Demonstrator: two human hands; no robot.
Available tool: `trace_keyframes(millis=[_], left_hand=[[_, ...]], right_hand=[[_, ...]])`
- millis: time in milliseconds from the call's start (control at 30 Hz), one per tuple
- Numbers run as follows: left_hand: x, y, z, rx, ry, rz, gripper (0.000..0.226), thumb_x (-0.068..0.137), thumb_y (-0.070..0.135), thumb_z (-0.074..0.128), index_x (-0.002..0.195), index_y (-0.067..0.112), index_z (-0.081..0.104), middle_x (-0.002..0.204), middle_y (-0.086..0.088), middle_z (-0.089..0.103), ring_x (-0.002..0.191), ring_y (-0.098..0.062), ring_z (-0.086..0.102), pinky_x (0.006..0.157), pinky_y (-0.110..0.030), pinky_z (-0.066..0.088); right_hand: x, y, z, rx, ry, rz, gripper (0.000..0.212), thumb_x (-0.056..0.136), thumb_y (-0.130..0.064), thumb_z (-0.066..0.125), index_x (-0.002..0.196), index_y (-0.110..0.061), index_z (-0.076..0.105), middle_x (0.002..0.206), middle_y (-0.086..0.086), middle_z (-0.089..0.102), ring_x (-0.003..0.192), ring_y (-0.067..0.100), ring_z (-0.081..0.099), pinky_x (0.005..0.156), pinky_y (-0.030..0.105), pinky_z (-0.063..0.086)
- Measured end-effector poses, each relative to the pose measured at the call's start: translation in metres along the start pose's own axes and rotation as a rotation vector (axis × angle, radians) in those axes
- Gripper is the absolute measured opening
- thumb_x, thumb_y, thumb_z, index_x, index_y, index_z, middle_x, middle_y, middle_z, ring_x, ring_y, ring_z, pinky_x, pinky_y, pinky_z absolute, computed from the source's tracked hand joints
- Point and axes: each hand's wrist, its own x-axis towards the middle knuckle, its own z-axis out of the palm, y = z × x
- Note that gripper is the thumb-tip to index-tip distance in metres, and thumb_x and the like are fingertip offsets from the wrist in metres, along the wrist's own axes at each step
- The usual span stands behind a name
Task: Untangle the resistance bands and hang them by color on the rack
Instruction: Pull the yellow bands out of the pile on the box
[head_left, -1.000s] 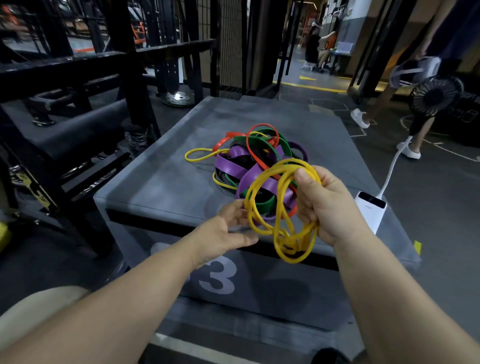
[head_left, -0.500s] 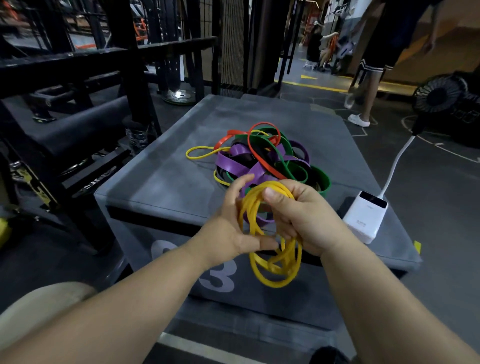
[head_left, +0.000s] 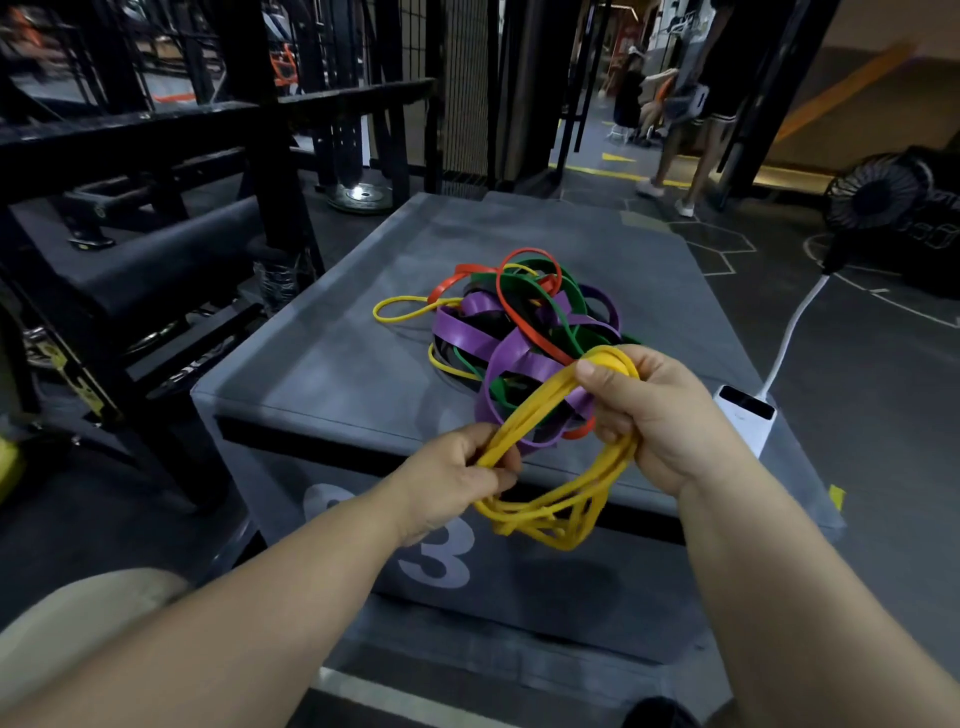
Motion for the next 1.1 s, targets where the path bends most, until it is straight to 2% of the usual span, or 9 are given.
trace_keyframes(millis=[133,300,400,567,667,800,933,1033,1100], left_hand=[[0.001,0.002,0.001,-0.051,-0.028,0.018,0.019,0.091,-0.004,0.055,0.084,0.013,0.056,0.067,0.010,0.059,0.065,0.001,0.057,0.066,-0.014,0.044],[0.002,0.000,0.000,-0.068,-0.049,0.049,0.012,0.090,0.004,0.063,0.087,0.014,0.057,0.072,0.005,0.053,0.063,-0.002,0.050,0.062,-0.016,0.043],[0.004,-0.004,-0.003,-0.100,-0.049,0.005,0.014,0.081,0.017,0.069,0.084,0.014,0.056,0.075,-0.006,0.052,0.066,-0.012,0.049,0.062,-0.024,0.042],[0.009,-0.008,-0.010,0.243,0.130,-0.046,0.021,0.089,0.029,0.067,0.076,0.022,0.053,0.062,0.006,0.046,0.058,-0.009,0.043,0.060,-0.028,0.036],[0.007,-0.006,-0.008,0.400,0.192,-0.032,0.024,0.088,0.038,0.065,0.076,0.022,0.050,0.061,0.006,0.049,0.056,-0.009,0.045,0.055,-0.025,0.037],[0.005,-0.006,-0.003,0.448,0.192,0.017,0.016,0.091,0.028,0.062,0.094,0.014,0.056,0.082,-0.013,0.065,0.077,-0.028,0.062,0.070,-0.040,0.049],[0.006,-0.004,-0.001,0.532,0.167,0.040,0.007,0.091,0.022,0.057,0.095,0.019,0.053,0.074,0.000,0.058,0.073,-0.021,0.058,0.061,-0.028,0.044],[0.007,-0.006,-0.002,0.580,0.173,0.030,0.007,0.093,0.026,0.056,0.098,0.022,0.053,0.078,0.000,0.059,0.078,-0.021,0.059,0.067,-0.031,0.045],[0.008,-0.008,-0.003,0.580,0.191,0.020,0.012,0.093,0.032,0.056,0.100,0.023,0.053,0.084,-0.003,0.063,0.081,-0.021,0.060,0.070,-0.033,0.046]], right_hand=[[0.001,-0.001,-0.009,-0.192,0.183,-0.047,0.032,0.059,-0.037,0.088,0.070,-0.015,0.068,0.053,0.001,0.051,0.050,0.016,0.044,0.054,0.032,0.040],[0.001,0.003,-0.004,-0.321,0.381,-0.132,0.043,0.060,-0.048,0.080,0.070,-0.008,0.068,0.063,0.008,0.053,0.059,0.017,0.048,0.054,0.032,0.041],[0.002,0.003,-0.004,-0.287,0.401,-0.133,0.034,0.056,-0.050,0.079,0.062,-0.018,0.068,0.060,0.005,0.052,0.057,0.018,0.047,0.052,0.031,0.040],[0.005,0.007,-0.006,-0.347,0.396,-0.108,0.050,0.064,-0.046,0.083,0.074,-0.001,0.064,0.063,0.007,0.052,0.060,0.018,0.046,0.055,0.033,0.040],[0.006,0.004,-0.003,-0.252,0.382,-0.074,0.037,0.064,-0.042,0.081,0.068,-0.011,0.061,0.065,0.006,0.051,0.063,0.019,0.047,0.055,0.029,0.044],[0.008,0.004,0.001,0.102,0.327,-0.034,0.029,0.062,-0.034,0.075,0.073,-0.012,0.059,0.067,0.006,0.059,0.066,0.026,0.056,0.064,0.038,0.049],[0.011,0.007,0.005,0.379,0.300,-0.003,0.024,0.067,-0.026,0.071,0.082,-0.008,0.064,0.077,0.008,0.068,0.076,0.024,0.065,0.071,0.038,0.056],[0.009,0.008,0.010,0.473,0.254,0.007,0.014,0.072,-0.025,0.066,0.072,-0.013,0.074,0.076,0.004,0.070,0.086,0.027,0.067,0.083,0.043,0.052],[0.007,0.009,0.013,0.515,0.198,0.000,0.022,0.078,-0.024,0.061,0.064,-0.015,0.077,0.082,0.005,0.073,0.094,0.030,0.069,0.089,0.047,0.051]])
